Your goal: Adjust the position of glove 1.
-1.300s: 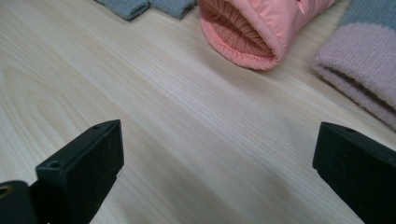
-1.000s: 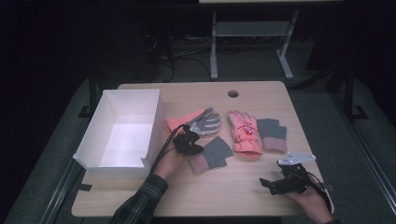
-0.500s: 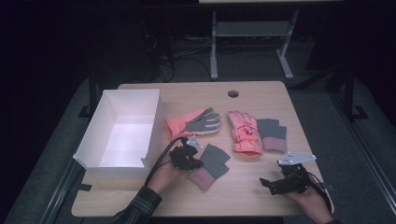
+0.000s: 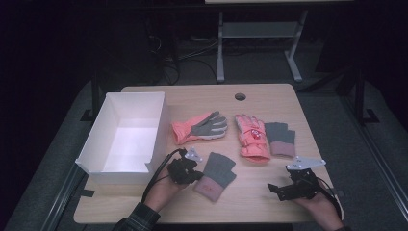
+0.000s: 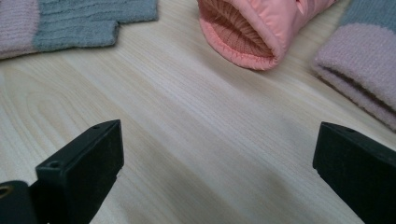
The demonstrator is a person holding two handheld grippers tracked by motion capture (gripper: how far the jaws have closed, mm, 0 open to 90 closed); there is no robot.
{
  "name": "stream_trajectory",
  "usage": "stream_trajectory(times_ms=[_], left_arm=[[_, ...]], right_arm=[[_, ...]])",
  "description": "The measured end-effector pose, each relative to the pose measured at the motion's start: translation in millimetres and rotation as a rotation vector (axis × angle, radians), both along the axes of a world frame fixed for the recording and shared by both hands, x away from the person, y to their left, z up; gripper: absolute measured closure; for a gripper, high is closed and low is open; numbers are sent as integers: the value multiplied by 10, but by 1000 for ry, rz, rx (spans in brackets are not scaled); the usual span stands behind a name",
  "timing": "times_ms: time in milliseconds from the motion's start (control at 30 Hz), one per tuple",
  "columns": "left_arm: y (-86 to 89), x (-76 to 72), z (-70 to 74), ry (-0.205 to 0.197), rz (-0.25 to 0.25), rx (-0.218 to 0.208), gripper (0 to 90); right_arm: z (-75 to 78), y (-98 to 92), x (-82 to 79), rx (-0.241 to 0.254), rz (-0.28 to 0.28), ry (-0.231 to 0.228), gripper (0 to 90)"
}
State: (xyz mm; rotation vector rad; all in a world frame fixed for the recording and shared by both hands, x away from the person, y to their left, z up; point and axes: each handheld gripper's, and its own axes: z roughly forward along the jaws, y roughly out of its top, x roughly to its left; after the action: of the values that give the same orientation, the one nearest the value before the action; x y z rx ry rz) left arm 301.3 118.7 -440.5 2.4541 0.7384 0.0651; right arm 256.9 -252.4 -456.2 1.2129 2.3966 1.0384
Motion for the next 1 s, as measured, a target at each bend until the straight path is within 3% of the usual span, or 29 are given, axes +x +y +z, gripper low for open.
stream_trajectory(times_ms=[267, 333, 400, 1000], left_arm=[[-97, -88, -5, 24, -72, 1, 896], [-149, -115, -15, 33, -75, -22, 896], [-183, -121, -11, 35, -109, -11, 896], [-692, -189, -49, 37, -221, -44, 897]], right_arm=[[-2, -5, 2, 0, 0, -3, 15], [-2, -5, 1, -2, 1, -2, 15], [-2, -3, 1, -1, -1, -1, 15], [-7, 14, 1, -9, -3, 5, 15]])
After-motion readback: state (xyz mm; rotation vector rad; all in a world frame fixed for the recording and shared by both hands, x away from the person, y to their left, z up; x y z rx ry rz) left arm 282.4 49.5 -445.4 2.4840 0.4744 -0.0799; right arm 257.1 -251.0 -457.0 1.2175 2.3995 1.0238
